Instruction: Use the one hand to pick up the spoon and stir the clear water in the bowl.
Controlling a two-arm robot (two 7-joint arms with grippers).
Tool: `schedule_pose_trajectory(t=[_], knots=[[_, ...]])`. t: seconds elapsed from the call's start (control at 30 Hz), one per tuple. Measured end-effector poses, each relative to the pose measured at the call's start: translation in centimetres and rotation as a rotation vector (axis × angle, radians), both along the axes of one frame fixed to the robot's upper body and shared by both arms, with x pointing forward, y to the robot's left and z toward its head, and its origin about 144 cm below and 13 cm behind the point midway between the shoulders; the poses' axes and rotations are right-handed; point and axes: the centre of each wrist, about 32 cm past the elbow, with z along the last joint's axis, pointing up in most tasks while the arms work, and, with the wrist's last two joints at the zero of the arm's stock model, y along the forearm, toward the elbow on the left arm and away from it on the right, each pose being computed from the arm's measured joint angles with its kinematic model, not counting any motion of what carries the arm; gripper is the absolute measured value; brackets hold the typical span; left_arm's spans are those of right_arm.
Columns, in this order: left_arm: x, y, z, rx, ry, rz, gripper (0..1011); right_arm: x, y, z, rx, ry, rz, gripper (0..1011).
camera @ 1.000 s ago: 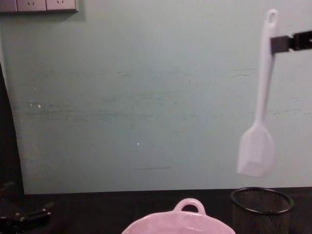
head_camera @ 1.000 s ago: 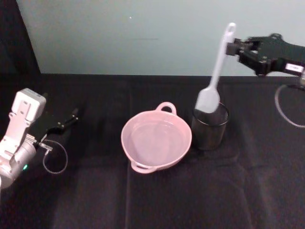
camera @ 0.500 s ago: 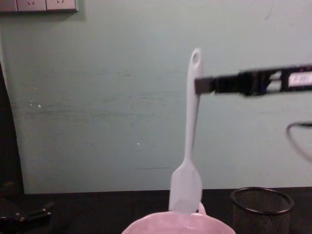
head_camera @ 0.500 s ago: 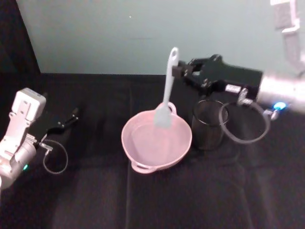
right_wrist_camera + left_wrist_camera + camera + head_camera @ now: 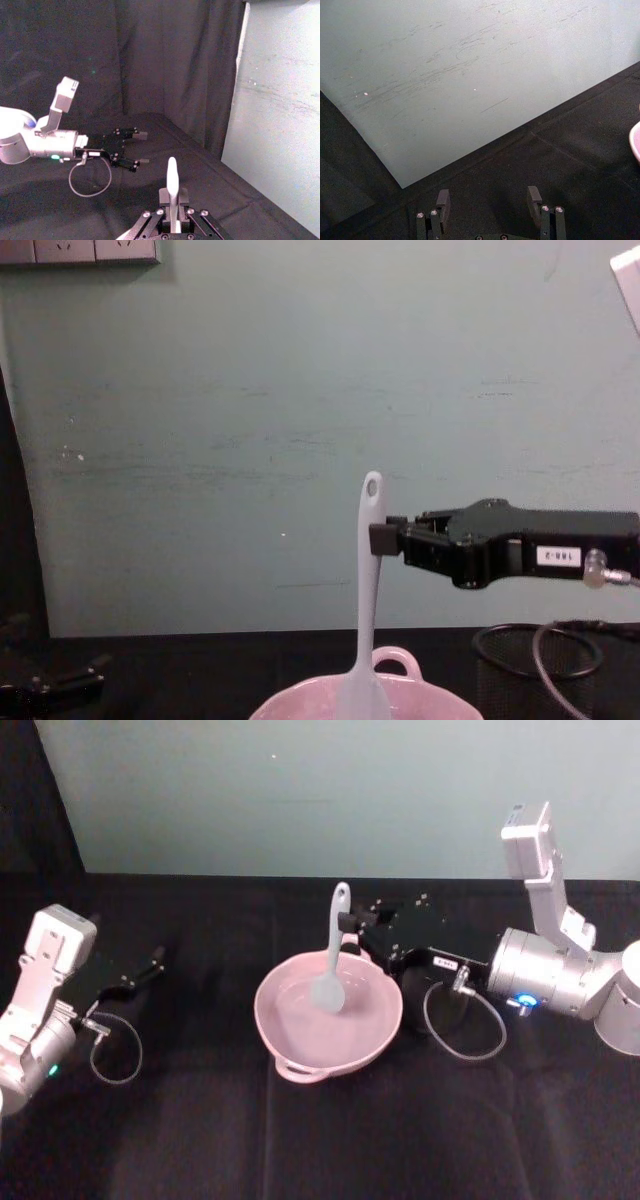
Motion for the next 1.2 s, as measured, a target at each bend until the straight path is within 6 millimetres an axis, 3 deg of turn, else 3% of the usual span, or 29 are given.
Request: schedule_pose_trajectory(t=[0.37,0.77,0.97,1.2], knots=[[0.0,0.0,0.0,0.0,0.0,0.0,1011,-0.9,1.4,-1.5,0.015,0.022,0.036,100],[0.0,0.0,0.0,0.0,0.0,0.0,1011,0.1,3.3,-2.8,0.022,-0.028,-0.037,100],[0.0,0.0,0.0,0.0,0.0,0.0,1011,0.8,3.0,-2.9,0.019,-0.068,-0.109,100],[0.0,0.0,0.0,0.0,0.0,0.0,1011,0.5,1.4,-2.2,-0.004,-0.08,-0.148,100]])
